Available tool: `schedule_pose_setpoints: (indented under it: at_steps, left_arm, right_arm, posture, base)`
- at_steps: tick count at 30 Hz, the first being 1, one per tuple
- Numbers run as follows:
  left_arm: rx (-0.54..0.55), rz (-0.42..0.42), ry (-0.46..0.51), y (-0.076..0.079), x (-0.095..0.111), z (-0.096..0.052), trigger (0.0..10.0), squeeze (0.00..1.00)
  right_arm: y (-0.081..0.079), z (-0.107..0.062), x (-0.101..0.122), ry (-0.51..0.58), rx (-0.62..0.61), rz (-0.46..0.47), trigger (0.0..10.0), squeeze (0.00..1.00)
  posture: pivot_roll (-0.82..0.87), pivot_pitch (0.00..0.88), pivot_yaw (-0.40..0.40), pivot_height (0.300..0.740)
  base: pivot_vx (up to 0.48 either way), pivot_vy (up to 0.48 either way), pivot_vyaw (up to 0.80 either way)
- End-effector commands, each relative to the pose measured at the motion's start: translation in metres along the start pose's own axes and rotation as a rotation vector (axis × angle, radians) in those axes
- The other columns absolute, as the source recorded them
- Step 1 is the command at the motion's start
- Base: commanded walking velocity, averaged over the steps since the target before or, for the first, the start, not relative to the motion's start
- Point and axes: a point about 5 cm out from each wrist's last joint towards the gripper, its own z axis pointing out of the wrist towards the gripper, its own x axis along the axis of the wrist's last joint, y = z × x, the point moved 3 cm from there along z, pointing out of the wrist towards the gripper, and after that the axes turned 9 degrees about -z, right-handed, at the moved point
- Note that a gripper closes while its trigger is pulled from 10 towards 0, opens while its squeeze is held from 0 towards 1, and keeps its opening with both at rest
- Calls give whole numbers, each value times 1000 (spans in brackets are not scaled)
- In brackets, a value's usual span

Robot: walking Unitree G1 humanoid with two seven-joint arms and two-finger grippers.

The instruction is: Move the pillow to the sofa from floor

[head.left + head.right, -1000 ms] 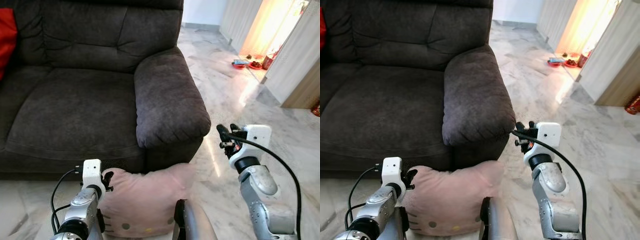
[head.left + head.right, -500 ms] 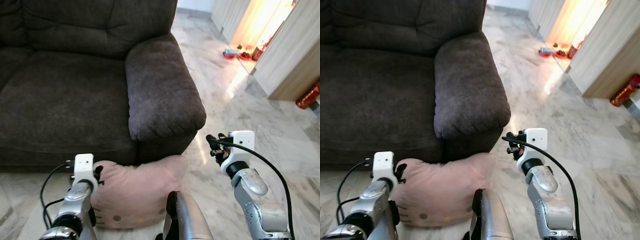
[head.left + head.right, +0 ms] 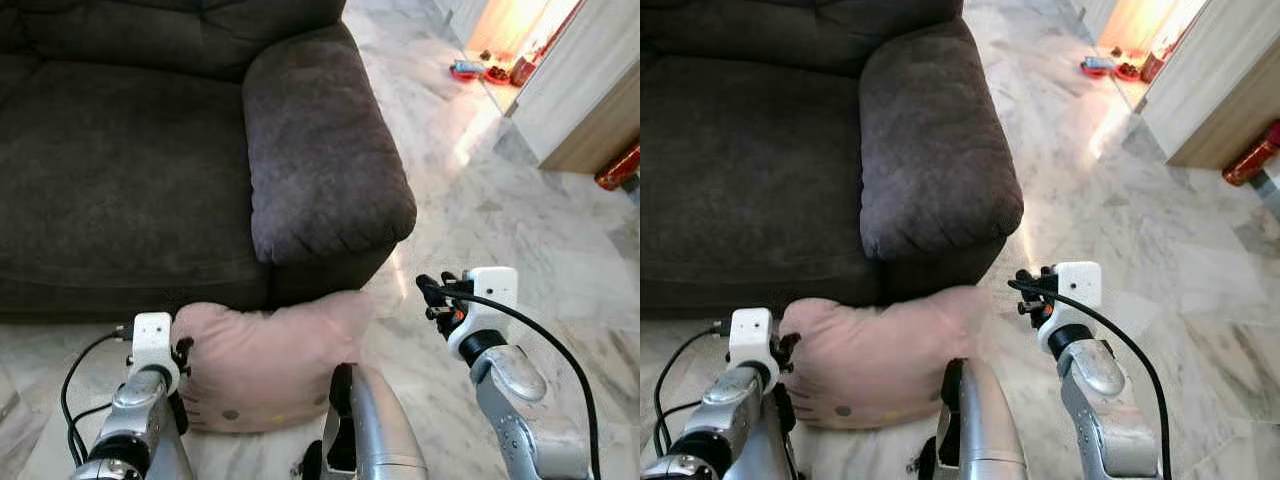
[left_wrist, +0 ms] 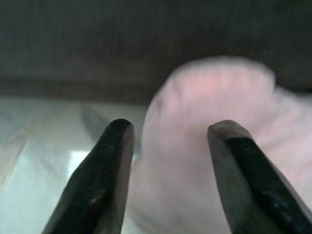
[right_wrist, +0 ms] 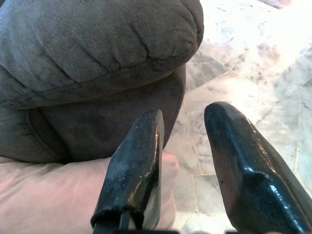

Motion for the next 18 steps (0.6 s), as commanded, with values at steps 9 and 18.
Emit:
schedule_pose_setpoints:
  at_steps: [9,18]
  left_arm:
    - [-98,-65,28,7,15,5,10000,1000]
    - [-152,-124,24,9,21,7,10000,1000]
  right_arm:
    - [8,-16,-1,-26,-18,-4,10000,0]
    - [11,-23,2,-33,-19,-15,10000,0]
  posture:
    - [-73,260,-273,519]
    - [-98,259,-284,519]
  base:
    - [0,0,0]
    - [0,0,0]
